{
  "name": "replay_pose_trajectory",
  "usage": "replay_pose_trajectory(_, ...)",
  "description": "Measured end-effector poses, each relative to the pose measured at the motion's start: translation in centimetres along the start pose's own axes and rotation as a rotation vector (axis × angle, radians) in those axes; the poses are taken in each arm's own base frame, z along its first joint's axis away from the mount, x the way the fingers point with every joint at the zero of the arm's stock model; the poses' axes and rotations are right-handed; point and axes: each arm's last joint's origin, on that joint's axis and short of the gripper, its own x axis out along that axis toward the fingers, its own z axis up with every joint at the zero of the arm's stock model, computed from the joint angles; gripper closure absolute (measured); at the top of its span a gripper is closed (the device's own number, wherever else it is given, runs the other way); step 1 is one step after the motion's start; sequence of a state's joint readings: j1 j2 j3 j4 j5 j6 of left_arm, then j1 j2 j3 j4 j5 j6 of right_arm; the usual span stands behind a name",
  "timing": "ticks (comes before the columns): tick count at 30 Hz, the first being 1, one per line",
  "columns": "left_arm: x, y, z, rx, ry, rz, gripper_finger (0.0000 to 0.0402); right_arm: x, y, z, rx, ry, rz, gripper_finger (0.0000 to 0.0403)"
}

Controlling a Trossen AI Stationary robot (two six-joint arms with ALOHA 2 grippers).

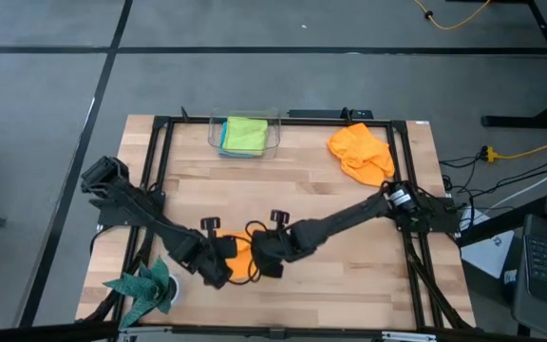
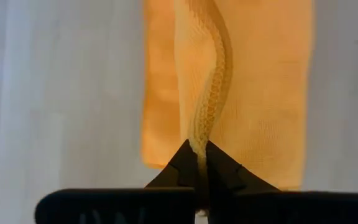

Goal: Fold microfiber towels
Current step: Fold the bottom orange microfiber cloth, then stack the folded bottom orange microfiber cloth on top of the green microfiber cloth

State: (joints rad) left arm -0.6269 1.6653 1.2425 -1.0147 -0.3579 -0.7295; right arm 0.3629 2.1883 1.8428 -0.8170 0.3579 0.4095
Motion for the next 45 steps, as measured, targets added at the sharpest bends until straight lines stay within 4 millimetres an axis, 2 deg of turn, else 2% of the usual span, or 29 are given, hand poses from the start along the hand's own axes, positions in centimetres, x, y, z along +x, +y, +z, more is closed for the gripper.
replay_pose_trajectory(7, 2.7, 1.4, -0.8, -0.022, 0.071, 0.028, 0.0402, 2.2, -1.5, -0.6, 0.035, 0.011, -0.007, 0.0400)
replay_pose_trajectory(11, 3.3, 1.8, -0.9, -0.035, 0.077, 0.042, 0.0395, 2.9, -2.1, -0.7, 0.050, 0.015, -0.012, 0.0370)
replay_pose_trajectory(25, 4.0, 3.2, 0.2, -0.080, 0.080, 0.052, 0.0291, 3.0, -3.5, -0.3, 0.098, 0.036, -0.041, 0.0260)
replay_pose_trajectory(29, 3.8, 3.6, 0.0, -0.112, 0.110, 0.061, 0.0277, 1.6, -3.7, 0.5, 0.135, 0.064, -0.054, 0.0242)
replay_pose_trajectory(32, 2.8, 4.0, -0.3, -0.158, 0.159, 0.051, 0.0275, -0.3, -4.1, 1.3, 0.158, 0.099, -0.072, 0.0237)
replay_pose_trajectory(35, 1.0, 4.4, -0.3, -0.222, 0.163, 0.019, 0.0278, -2.9, -4.6, 2.5, 0.180, 0.120, -0.068, 0.0239)
replay_pose_trajectory(40, -2.4, 4.5, -1.1, -0.286, 0.102, -0.086, 0.0278, -6.4, -4.3, 3.9, 0.210, 0.131, 0.061, 0.0245)
replay_pose_trajectory(45, -5.8, 4.9, -2.6, -0.313, 0.010, -0.164, 0.0278, -8.3, -2.7, 4.3, 0.194, 0.094, 0.164, 0.0245)
